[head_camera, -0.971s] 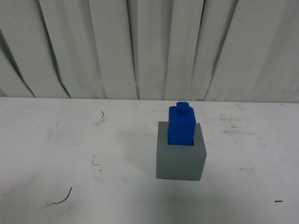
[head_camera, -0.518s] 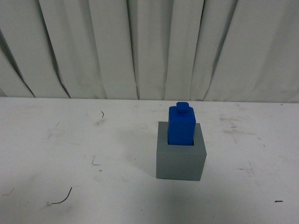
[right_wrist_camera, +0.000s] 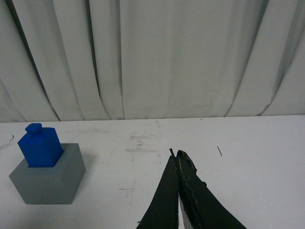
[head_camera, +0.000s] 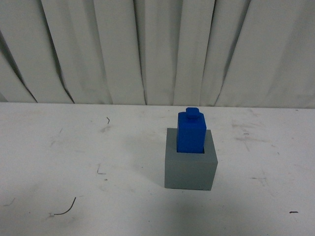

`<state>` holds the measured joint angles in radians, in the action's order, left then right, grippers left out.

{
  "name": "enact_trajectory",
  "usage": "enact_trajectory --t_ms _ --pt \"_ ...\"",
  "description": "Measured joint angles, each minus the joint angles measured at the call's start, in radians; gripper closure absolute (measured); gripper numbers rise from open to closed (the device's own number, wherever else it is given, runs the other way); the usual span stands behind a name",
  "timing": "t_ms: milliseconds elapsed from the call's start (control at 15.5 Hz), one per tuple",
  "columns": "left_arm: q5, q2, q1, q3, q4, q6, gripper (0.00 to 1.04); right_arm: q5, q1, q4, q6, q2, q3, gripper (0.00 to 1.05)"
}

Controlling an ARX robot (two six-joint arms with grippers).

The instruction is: Insert blue part into gray base

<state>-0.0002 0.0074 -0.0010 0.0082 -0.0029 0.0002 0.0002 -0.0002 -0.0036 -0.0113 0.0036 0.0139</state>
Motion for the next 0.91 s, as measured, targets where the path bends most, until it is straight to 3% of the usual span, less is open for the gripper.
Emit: enact_trajectory --t_ms 65,582,906 --pt "0.0 0.0 0.0 0.0 0.0 0.0 0.07 0.0 0.0 0.0 0.0 0.0 0.0 1.03" --pt "0.0 0.0 0.0 0.0 0.0 0.0 0.07 0.0 0.0 0.0 0.002 0.0 0.0 0.04" --pt "0.0 0.0 0.0 0.0 0.0 0.0 0.07 0.0 0.0 0.0 0.002 0.0 0.0 0.06"
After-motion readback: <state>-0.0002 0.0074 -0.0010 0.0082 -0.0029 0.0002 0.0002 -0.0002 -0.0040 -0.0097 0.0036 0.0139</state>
